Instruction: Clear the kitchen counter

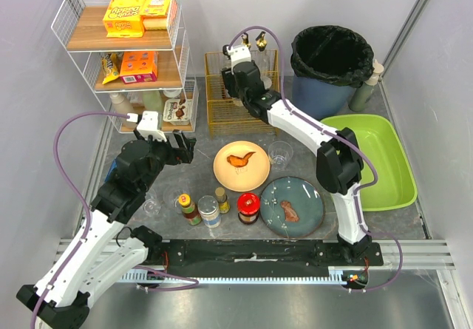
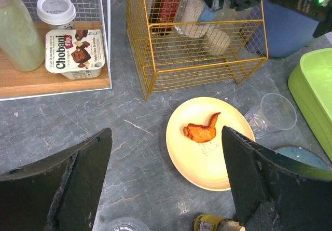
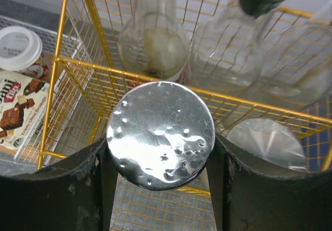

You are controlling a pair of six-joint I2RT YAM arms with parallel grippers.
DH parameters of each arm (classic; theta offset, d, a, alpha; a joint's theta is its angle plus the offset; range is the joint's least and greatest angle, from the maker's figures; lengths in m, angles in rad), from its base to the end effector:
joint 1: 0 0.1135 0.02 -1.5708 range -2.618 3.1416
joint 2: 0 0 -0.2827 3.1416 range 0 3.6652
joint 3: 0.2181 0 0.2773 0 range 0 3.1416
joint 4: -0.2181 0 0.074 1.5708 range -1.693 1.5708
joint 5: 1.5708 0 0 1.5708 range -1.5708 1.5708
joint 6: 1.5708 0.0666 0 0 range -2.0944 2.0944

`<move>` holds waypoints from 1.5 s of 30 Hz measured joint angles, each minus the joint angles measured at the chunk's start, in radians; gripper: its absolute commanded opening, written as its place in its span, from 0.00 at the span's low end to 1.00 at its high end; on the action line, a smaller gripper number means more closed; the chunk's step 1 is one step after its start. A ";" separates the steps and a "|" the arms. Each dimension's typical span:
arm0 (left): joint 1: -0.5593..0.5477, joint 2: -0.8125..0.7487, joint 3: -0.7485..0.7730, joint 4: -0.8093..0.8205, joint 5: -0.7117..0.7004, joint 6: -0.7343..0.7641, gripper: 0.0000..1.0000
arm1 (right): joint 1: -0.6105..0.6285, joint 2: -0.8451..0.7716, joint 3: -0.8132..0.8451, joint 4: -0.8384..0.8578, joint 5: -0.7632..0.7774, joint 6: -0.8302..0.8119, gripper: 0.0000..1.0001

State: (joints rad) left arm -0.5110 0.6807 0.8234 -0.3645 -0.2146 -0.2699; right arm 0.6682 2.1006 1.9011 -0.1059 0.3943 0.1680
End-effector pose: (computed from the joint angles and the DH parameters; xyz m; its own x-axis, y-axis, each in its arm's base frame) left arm 0.1774 -0.0832 0.3587 -0.2640 -0.1506 -0.9527 0.2347 0.9480 -0.2149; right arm 0.4627 0.3327 0.3219 -0.2802 -0.0245 -0.9596 -0.2410 0.9695 0.0456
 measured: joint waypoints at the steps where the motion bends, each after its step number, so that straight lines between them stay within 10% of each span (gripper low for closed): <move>1: 0.000 0.000 0.000 0.000 0.000 0.000 0.92 | -0.001 0.009 0.000 -0.003 -0.005 0.001 0.34; 21: 0.000 0.015 0.000 0.000 0.008 0.000 0.92 | -0.018 0.079 0.000 -0.033 -0.028 0.040 0.54; 33: 0.000 0.021 0.000 0.000 0.007 0.000 0.92 | -0.023 0.089 -0.029 0.014 -0.019 0.078 0.95; 45: 0.000 0.053 0.067 -0.057 0.100 0.000 0.92 | -0.023 -0.110 -0.135 0.046 -0.063 0.079 0.96</move>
State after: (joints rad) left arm -0.5110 0.7334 0.8906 -0.4217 -0.1143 -0.2703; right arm 0.6449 1.9903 1.7664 -0.0597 0.3313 0.2470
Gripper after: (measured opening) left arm 0.921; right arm 0.961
